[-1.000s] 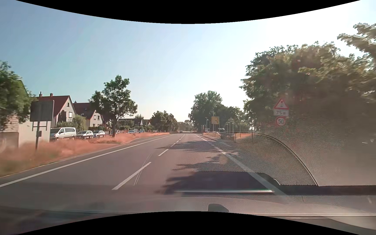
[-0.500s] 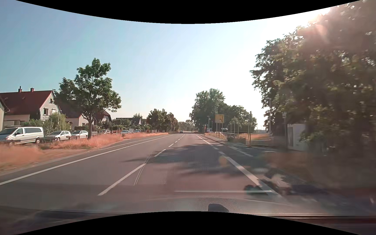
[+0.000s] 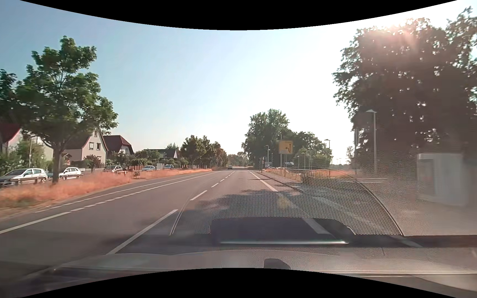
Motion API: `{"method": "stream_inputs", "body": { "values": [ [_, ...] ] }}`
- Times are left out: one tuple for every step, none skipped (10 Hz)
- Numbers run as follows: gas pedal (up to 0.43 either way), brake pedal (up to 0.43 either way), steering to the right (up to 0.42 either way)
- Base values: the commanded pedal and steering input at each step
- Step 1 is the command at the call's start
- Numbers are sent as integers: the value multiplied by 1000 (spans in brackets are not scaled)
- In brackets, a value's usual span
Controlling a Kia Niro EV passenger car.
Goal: Follow the waypoints while adhering to traffic rules and regulations
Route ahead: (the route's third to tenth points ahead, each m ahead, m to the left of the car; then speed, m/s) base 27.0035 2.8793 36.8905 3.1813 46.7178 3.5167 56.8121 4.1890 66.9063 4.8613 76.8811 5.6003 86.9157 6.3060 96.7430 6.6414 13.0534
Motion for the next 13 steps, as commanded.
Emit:
{"method": "stream_inputs", "body": {
  "values": [
    [28, 0, -14],
    [28, 0, -14],
    [28, 0, -14],
    [28, 0, -14],
    [28, 0, -14],
    [28, 0, -14],
    [28, 0, -14],
    [28, 0, -14],
    [28, 0, -14],
    [28, 0, -14],
    [28, 0, -14],
    [28, 0, -13],
    [28, 0, -12]
  ]
}}
